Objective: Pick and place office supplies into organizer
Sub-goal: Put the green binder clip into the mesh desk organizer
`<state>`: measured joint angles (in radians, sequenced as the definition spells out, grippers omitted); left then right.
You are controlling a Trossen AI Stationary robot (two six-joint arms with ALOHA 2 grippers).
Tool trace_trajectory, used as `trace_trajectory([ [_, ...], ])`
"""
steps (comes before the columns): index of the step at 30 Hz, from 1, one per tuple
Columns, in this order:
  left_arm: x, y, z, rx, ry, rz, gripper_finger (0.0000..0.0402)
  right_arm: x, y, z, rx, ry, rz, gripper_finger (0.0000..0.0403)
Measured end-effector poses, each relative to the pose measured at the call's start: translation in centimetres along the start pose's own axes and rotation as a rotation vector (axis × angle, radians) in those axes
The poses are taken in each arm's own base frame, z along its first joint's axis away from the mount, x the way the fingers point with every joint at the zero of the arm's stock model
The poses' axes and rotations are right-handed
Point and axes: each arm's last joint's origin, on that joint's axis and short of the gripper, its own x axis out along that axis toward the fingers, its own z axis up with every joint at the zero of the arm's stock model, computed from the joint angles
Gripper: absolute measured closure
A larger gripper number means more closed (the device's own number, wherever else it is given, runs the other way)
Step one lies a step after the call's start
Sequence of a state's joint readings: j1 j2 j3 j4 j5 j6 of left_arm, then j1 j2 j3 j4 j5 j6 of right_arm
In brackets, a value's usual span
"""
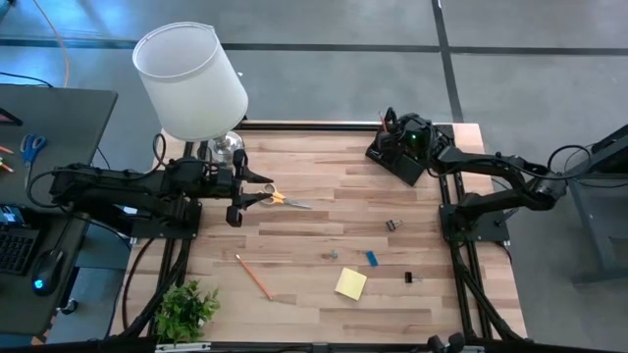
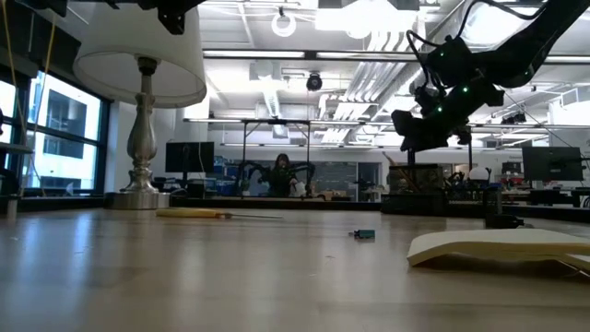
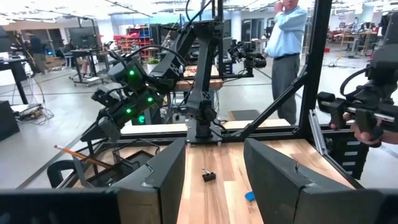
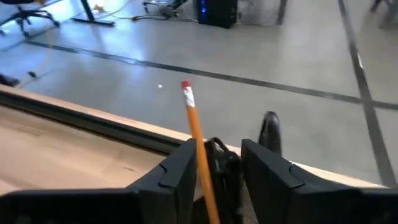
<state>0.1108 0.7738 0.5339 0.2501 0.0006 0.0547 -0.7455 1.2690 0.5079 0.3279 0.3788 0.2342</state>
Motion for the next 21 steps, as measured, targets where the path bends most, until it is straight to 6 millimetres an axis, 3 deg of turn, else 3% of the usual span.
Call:
trace_trajectory([
  [9, 0.0, 0.0, 0.2, 0.0, -0.023, 0.002, 0.0247, -0.2, 1.2, 2.9, -0.049, -0.161, 0.068, 0.0317],
  [21, 0.0, 0.0, 0.0, 0.0, 0.0, 0.0, 0.0247, -0.3, 1.6, 3.3, -0.056, 0.049, 0.027, 0.0344],
])
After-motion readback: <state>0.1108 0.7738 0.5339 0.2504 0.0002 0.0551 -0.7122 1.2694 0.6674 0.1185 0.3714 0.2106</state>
